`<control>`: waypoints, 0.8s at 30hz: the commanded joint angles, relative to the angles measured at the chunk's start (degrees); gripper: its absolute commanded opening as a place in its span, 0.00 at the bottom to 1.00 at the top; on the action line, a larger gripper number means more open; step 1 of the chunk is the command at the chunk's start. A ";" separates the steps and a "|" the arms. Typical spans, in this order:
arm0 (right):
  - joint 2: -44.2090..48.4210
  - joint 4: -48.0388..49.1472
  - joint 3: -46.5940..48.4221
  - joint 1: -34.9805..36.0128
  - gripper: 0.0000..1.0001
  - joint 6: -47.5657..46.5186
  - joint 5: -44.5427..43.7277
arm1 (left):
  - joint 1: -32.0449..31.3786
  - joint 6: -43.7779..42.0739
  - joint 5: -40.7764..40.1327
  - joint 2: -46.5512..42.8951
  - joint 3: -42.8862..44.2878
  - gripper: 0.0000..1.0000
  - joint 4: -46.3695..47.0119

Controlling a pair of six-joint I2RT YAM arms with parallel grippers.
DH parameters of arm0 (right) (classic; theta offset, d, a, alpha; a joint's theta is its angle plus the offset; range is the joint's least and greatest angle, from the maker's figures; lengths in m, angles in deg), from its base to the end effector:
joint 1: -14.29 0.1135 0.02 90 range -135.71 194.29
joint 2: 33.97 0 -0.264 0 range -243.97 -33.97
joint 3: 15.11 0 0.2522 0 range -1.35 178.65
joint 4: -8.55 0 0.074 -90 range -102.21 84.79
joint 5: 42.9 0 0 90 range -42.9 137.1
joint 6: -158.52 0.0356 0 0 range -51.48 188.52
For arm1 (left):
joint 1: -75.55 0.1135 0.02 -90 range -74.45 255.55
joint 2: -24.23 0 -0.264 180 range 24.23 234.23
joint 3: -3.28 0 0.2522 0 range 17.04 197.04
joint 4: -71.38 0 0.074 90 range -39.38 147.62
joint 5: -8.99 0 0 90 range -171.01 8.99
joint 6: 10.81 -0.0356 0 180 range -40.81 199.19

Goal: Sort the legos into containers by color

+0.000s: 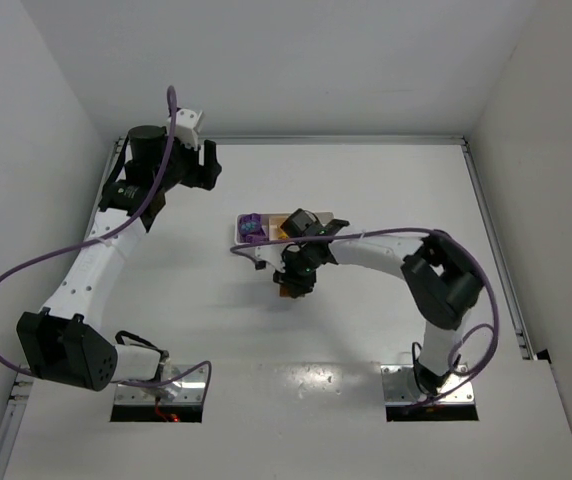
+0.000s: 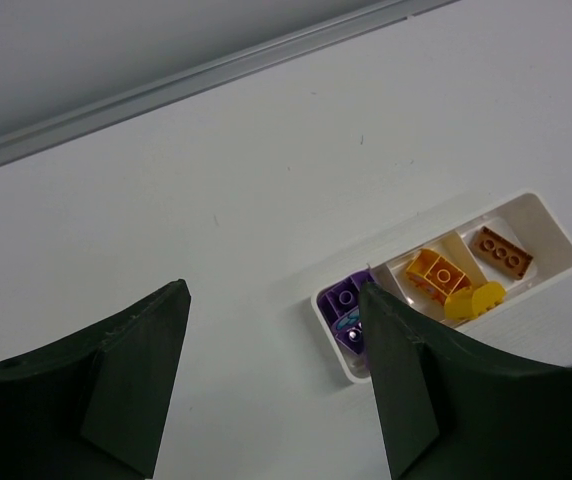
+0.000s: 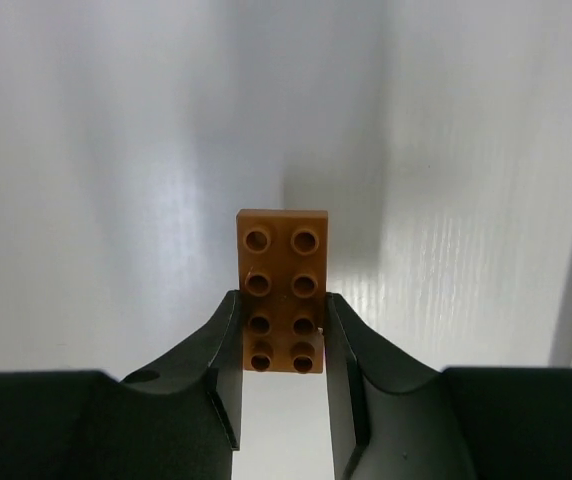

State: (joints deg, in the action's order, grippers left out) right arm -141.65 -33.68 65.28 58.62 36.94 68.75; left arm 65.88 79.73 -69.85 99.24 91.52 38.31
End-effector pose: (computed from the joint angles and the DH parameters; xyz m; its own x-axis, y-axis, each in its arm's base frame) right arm 0.2496 0.2622 0.1491 -0.1824 -0.8586 -0.4791 -0.9829 0.1467 0.1112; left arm 0.2943 -0.0571 0.3893 -0.3378 0.0482 -0.9400 0.3411 0.9371 -0.0746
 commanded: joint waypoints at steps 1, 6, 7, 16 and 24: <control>11.14 1.21 -0.44 -0.99 0.12 4.83 2.78 | 0.36 0.78 0.97 -1.35 -0.56 0.75 1.82; 16.79 2.35 2.35 -9.33 0.12 11.51 1.74 | 0.36 1.31 1.50 -1.35 -0.56 0.75 1.82; 16.80 3.06 3.06 -10.49 0.12 12.58 0.51 | 0.36 1.31 1.50 -1.35 -0.56 0.75 1.82; 10.83 7.64 7.11 -22.36 0.13 21.89 -3.02 | 0.36 1.31 1.41 -0.82 -0.03 0.75 1.82; 2.66 8.25 10.36 -26.32 0.14 24.37 5.24 | 0.36 0.78 0.80 -0.30 0.49 0.75 1.82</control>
State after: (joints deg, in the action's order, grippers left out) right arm -137.93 -27.49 72.62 32.31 58.80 69.41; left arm 65.88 79.92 -68.84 99.24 90.93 38.44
